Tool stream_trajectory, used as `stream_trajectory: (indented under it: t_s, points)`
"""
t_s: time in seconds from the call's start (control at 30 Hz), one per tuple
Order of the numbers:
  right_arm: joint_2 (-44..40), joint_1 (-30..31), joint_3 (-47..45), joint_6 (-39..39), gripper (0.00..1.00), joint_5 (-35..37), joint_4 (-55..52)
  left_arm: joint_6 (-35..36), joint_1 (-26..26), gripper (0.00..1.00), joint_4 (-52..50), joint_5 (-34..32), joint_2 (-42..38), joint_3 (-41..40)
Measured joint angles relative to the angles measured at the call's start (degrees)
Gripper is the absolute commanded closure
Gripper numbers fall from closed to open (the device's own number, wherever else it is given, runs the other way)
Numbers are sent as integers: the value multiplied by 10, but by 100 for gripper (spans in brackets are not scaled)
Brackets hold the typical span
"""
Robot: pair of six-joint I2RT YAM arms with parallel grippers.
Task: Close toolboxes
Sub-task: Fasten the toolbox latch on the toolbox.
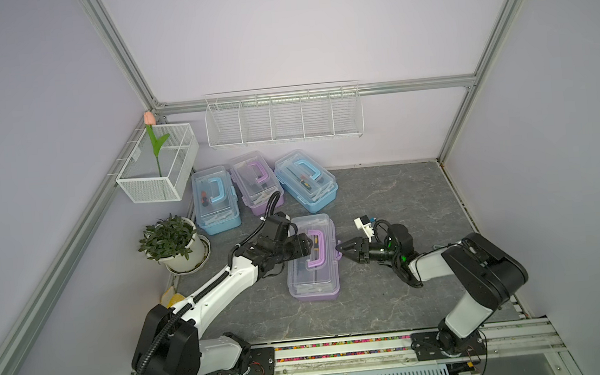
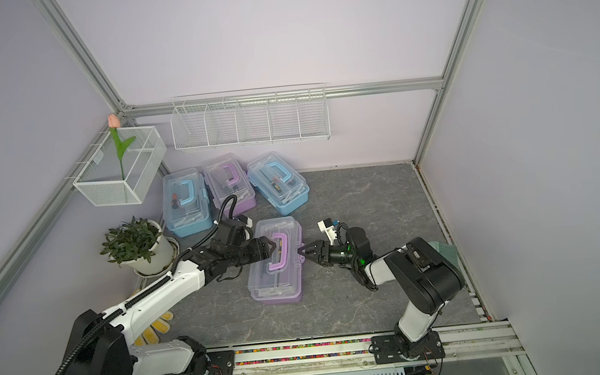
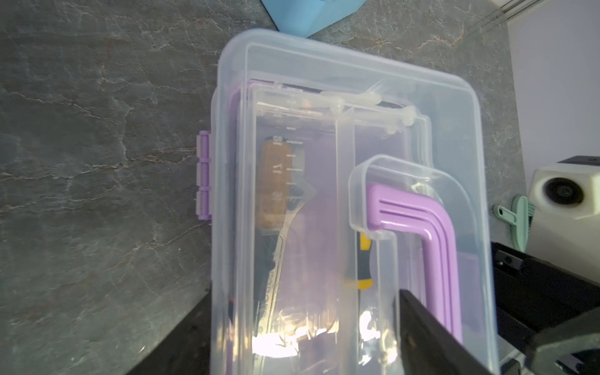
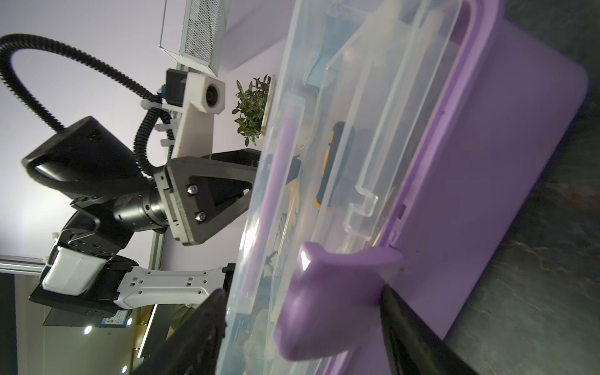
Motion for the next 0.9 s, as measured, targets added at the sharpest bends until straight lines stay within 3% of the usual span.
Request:
stream_trajectory:
  t_s: [0.13,0.4,0.6,0.9]
  points:
    - [2,0,0,-2,25,1,-9,3,-11,21,-3,-16,13,11]
    - [-37,-3,-3,-31,26,8,-73,2,-20,8,-1,-21,29,14]
    - [-53,-7,-3,-44,27,12,-108,2,-25,5,4,-18,34,14]
    - [-88,-7,-2,-75,43,16,-157,2,-28,4,7,-19,35,14]
